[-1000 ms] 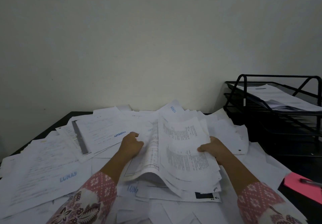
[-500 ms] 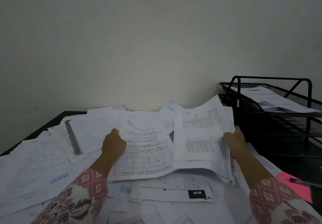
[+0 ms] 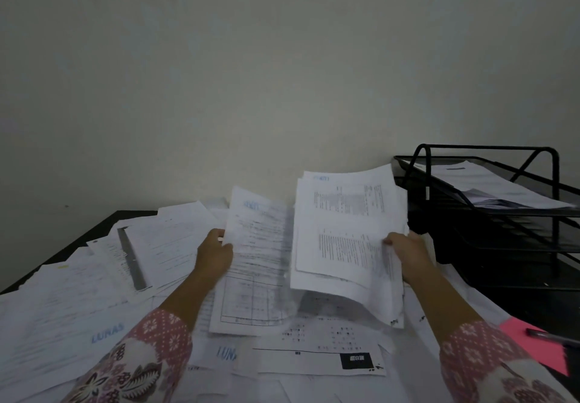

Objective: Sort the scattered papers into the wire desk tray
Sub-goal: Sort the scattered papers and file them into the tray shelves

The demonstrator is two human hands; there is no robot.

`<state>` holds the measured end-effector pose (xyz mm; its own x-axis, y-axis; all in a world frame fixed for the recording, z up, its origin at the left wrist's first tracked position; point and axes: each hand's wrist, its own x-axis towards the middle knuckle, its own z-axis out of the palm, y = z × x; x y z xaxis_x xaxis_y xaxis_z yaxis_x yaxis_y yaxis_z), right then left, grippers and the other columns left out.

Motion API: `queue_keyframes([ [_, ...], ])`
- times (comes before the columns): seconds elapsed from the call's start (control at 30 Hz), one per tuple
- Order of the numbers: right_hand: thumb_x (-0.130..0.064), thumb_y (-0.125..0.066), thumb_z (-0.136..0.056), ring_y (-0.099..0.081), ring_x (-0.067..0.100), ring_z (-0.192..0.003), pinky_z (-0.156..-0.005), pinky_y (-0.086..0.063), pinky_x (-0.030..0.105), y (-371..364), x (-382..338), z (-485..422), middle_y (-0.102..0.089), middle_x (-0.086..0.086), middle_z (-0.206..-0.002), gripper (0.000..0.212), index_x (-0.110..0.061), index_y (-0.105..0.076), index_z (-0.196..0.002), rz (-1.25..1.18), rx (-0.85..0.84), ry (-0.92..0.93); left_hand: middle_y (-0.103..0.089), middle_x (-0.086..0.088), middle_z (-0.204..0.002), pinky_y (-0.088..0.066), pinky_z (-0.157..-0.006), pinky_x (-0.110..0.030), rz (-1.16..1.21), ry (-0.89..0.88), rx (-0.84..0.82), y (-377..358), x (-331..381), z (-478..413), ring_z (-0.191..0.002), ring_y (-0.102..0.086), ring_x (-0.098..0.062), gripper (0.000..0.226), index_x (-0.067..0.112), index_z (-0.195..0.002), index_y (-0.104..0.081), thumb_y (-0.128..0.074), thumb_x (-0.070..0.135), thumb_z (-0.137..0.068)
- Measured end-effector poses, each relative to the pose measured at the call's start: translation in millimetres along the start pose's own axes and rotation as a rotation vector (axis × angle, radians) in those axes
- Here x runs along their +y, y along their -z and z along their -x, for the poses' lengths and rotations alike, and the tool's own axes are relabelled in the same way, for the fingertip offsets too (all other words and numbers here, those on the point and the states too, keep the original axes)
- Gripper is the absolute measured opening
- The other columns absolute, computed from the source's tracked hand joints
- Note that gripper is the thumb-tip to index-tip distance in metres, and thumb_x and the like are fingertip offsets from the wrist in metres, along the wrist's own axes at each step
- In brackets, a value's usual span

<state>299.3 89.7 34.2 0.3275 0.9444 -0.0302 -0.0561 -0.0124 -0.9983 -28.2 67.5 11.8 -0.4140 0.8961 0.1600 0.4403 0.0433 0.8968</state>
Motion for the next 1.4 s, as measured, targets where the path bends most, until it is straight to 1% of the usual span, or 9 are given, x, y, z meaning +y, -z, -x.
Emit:
queue_keyframes([
  [0.17,0.006,-0.049,-0.089,-0.055,0.025,-0.092,-0.081,-0.047,0.033,-21,5,8,-0.06,0.009,-0.106,0.036,-0.002,-0.055,-0.123,0.083,-0.134,0.04,-0.056,-0.008,-0.096,-0.039,-0.054,-0.024,0.164,0.08,-0.139,-17,15,1,-0.07,-0.051,-0.015,0.028,0.01,-0.121,-0.051,-0.04,0.006,-0.096],
  [0.27,0.008,-0.05,-0.088,-0.054,0.023,-0.096,-0.085,-0.046,0.031,-30,8,12,-0.06,0.014,-0.117,0.037,0.0,-0.054,-0.124,0.148,-0.209,0.07,-0.058,-0.008,-0.089,-0.044,-0.066,-0.031,0.321,0.163,-0.213,-23,18,2,-0.073,-0.054,-0.022,0.027,0.01,-0.123,-0.05,-0.039,0.008,-0.098],
  [0.43,0.005,-0.053,-0.089,-0.053,0.027,-0.112,-0.09,-0.043,0.03,-44,16,15,-0.054,0.015,-0.129,0.042,0.001,-0.048,-0.131,0.255,-0.275,0.089,-0.058,-0.012,-0.125,-0.047,-0.097,-0.047,0.456,0.246,-0.332,-25,20,6,-0.11,-0.058,-0.03,0.053,0.007,-0.133,-0.045,-0.056,0.039,-0.092],
  [0.63,-0.012,-0.062,-0.089,-0.055,0.03,-0.113,-0.096,-0.046,0.038,-54,16,20,-0.057,0.015,-0.128,0.044,-0.002,-0.05,-0.131,0.222,-0.309,0.014,-0.054,-0.006,-0.126,-0.046,-0.097,-0.041,0.332,0.015,-0.289,-24,30,11,-0.115,-0.053,-0.027,0.054,0.01,-0.135,-0.041,-0.065,0.007,-0.086],
  [0.77,-0.04,-0.068,-0.083,-0.057,0.024,-0.105,-0.086,-0.051,0.037,-53,0,16,-0.053,0.005,-0.124,0.068,-0.012,-0.035,-0.136,0.043,-0.288,-0.035,-0.06,-0.006,-0.121,-0.051,-0.091,-0.041,0.503,-0.096,-0.317,-9,46,10,-0.109,-0.059,-0.025,0.05,0.014,-0.132,-0.047,-0.065,0.008,-0.086],
  [0.9,-0.054,-0.082,-0.059,-0.055,0.021,-0.116,-0.1,-0.046,0.04,-50,-27,17,-0.053,-0.001,-0.132,0.101,-0.016,-0.037,-0.141,-0.095,-0.288,0.109,-0.065,-0.004,-0.109,-0.056,-0.074,-0.026,0.629,-0.182,-0.324,2,69,10,-0.096,-0.064,-0.018,0.037,0.016,-0.119,-0.053,-0.063,0.005,-0.085],
  [1.03,-0.023,-0.07,-0.083,-0.064,0.013,-0.088,-0.072,-0.054,0.027,-48,-50,25,-0.065,-0.002,-0.1,0.027,-0.019,-0.057,-0.107,-0.072,-0.204,0.37,-0.064,0.005,-0.103,-0.056,-0.072,-0.021,0.594,-0.302,-0.153,7,90,11,-0.091,-0.064,-0.01,0.036,0.016,-0.116,-0.055,-0.068,0.015,-0.083],
  [1.27,-0.011,-0.047,-0.094,-0.059,0.033,-0.088,-0.07,-0.049,0.032,-59,-52,32,-0.06,0.021,-0.105,0.016,0.001,-0.049,-0.105,0.113,-0.111,0.467,-0.059,0.004,-0.109,-0.047,-0.075,-0.017,0.447,-0.373,0.01,-11,90,20,-0.099,-0.058,-0.013,0.029,0.012,-0.121,-0.052,-0.057,0.016,-0.093],
  [1.4,-0.013,-0.046,-0.094,-0.054,0.019,-0.077,-0.068,-0.047,0.032,-59,-57,38,-0.057,0.005,-0.088,0.016,-0.002,-0.048,-0.105,0.074,-0.043,0.534,-0.064,0.003,-0.106,-0.053,-0.078,-0.025,0.575,-0.353,0.053,-11,95,23,-0.094,-0.062,-0.013,0.018,0.019,-0.11,-0.054,-0.055,0.025,-0.094],
])
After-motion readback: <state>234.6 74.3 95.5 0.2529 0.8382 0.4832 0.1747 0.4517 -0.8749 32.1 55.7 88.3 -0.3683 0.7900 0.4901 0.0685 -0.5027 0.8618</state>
